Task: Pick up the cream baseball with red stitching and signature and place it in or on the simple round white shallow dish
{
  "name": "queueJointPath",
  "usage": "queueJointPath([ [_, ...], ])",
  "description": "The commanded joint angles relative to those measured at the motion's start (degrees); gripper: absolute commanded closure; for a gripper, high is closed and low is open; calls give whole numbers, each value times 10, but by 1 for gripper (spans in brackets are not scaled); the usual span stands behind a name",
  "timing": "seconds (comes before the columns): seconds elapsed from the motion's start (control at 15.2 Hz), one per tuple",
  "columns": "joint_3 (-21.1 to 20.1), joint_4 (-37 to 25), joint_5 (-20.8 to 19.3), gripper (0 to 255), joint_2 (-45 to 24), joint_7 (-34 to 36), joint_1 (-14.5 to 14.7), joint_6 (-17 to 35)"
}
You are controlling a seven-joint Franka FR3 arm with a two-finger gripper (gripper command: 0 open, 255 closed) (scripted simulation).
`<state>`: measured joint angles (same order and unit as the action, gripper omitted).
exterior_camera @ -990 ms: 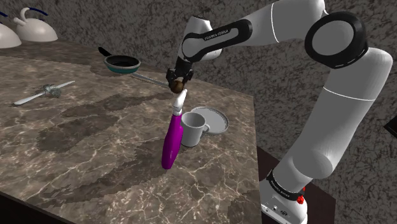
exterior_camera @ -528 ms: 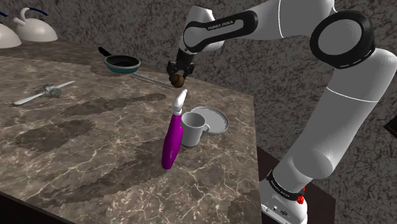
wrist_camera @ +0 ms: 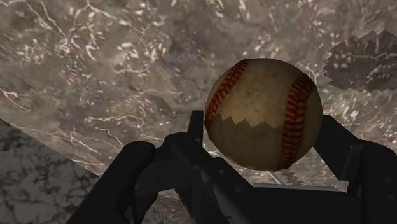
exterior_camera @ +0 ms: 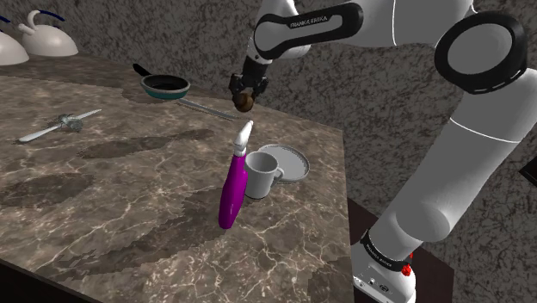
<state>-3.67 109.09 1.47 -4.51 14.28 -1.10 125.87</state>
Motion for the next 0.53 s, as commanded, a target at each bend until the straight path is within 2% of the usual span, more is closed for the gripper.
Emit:
queueJointPath([
  [0.0,-2,51,3,255,43,2,1,8],
  [0.46,-6,221,15,255,203,5,8,19],
])
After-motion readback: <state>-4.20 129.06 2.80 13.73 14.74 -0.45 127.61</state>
